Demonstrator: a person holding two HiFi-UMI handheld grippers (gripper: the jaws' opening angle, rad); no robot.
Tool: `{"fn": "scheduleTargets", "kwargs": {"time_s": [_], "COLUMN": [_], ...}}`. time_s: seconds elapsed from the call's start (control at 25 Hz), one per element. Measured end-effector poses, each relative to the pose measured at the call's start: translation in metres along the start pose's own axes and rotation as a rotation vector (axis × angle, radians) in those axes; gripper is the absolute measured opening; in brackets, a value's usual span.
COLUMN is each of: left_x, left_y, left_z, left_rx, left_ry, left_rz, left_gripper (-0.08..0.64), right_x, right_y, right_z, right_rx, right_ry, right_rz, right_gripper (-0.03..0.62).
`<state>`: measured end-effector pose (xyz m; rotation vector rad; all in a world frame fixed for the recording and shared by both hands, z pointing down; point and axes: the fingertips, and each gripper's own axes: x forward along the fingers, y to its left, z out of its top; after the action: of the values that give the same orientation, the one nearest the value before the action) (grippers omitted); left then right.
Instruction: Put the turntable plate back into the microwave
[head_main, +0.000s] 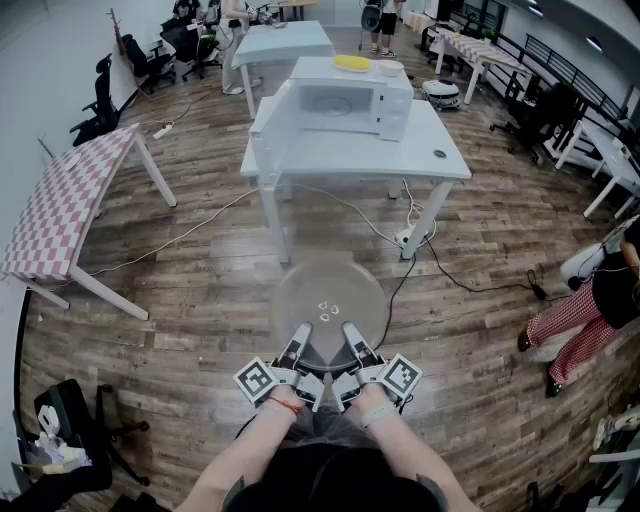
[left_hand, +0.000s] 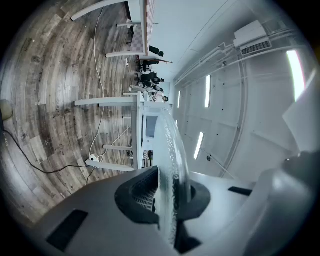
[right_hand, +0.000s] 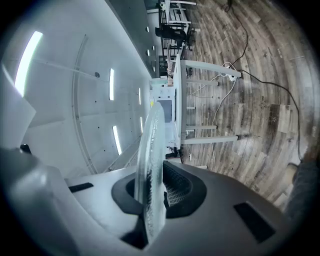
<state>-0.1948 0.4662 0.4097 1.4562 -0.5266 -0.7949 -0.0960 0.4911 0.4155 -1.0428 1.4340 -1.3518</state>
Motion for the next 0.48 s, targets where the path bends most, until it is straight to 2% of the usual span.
{"fn": "scheduleTargets", "kwargs": {"time_s": [0.48], "left_x": [-0.0006], "left_y": [0.0033], "left_z": [-0.0021], "left_rx": [-0.011], "left_ry": [-0.007], "left_rz": [0.009], "left_gripper": [0.031], "right_x": [-0.0024], "right_y": [-0.0044], "right_z": [0.0020], "right_rx": [-0.002], "right_ry": [0.001], "right_rz": [-0.010], "right_gripper": [0.040]}}
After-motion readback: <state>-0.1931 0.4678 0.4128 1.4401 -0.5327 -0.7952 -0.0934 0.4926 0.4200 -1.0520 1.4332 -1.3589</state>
